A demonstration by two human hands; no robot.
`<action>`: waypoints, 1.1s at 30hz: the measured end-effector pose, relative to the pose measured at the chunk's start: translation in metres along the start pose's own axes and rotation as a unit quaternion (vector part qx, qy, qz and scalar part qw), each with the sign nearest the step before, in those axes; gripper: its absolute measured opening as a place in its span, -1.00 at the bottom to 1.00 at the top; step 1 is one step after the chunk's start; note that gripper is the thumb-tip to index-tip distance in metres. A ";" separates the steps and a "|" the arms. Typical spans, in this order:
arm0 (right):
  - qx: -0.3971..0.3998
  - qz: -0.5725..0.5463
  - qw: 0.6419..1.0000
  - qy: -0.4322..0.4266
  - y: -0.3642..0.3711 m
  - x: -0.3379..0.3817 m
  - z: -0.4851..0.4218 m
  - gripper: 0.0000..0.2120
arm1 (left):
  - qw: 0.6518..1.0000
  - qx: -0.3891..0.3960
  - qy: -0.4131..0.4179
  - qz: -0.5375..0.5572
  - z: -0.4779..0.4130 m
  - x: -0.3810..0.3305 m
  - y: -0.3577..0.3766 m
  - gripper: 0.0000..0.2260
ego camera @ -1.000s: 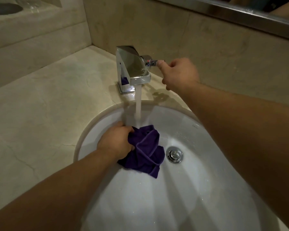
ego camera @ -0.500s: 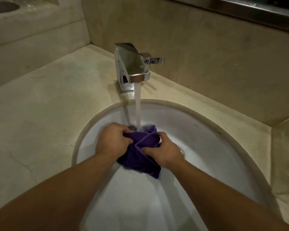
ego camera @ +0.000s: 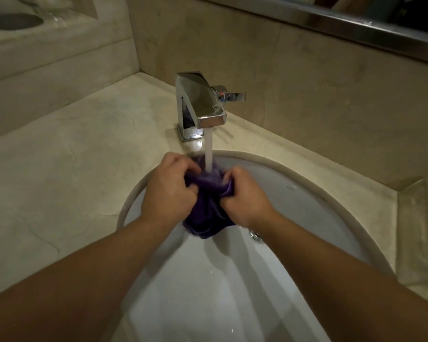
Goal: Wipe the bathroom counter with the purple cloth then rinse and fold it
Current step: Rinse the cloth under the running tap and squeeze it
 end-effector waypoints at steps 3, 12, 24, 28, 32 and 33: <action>0.121 0.088 0.988 0.022 0.020 -0.023 0.008 -0.67 | 0.982 0.129 -0.046 -0.129 0.015 0.019 0.014 -0.63; -0.003 0.062 0.998 0.017 0.059 -0.043 0.014 -0.30 | 0.996 0.055 -0.073 -0.025 0.022 0.029 0.056 -0.67; -0.227 0.032 0.971 0.061 0.078 -0.078 -0.017 -0.45 | 0.987 -0.086 -0.111 -0.077 0.035 0.042 0.102 -0.65; -0.192 0.059 0.978 0.063 0.079 -0.085 -0.022 -0.52 | 0.978 -0.070 -0.150 -0.128 0.033 0.043 0.107 -0.61; -0.129 0.088 0.985 0.077 0.079 -0.086 -0.028 -0.63 | 0.971 -0.051 -0.177 -0.151 0.031 0.044 0.112 -0.58; -0.124 0.094 0.985 0.070 0.077 -0.085 -0.029 -0.60 | 0.970 -0.050 -0.179 -0.157 0.029 0.042 0.113 -0.57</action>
Point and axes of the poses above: each hand's wrist, its own z-axis away from the middle knuckle, its own y-axis out of the palm, x = y × z, the point moved 4 cm from there along -z, towards the middle knuckle, and after that the axes turned 8 degrees about -y, right-handed, at the moved point
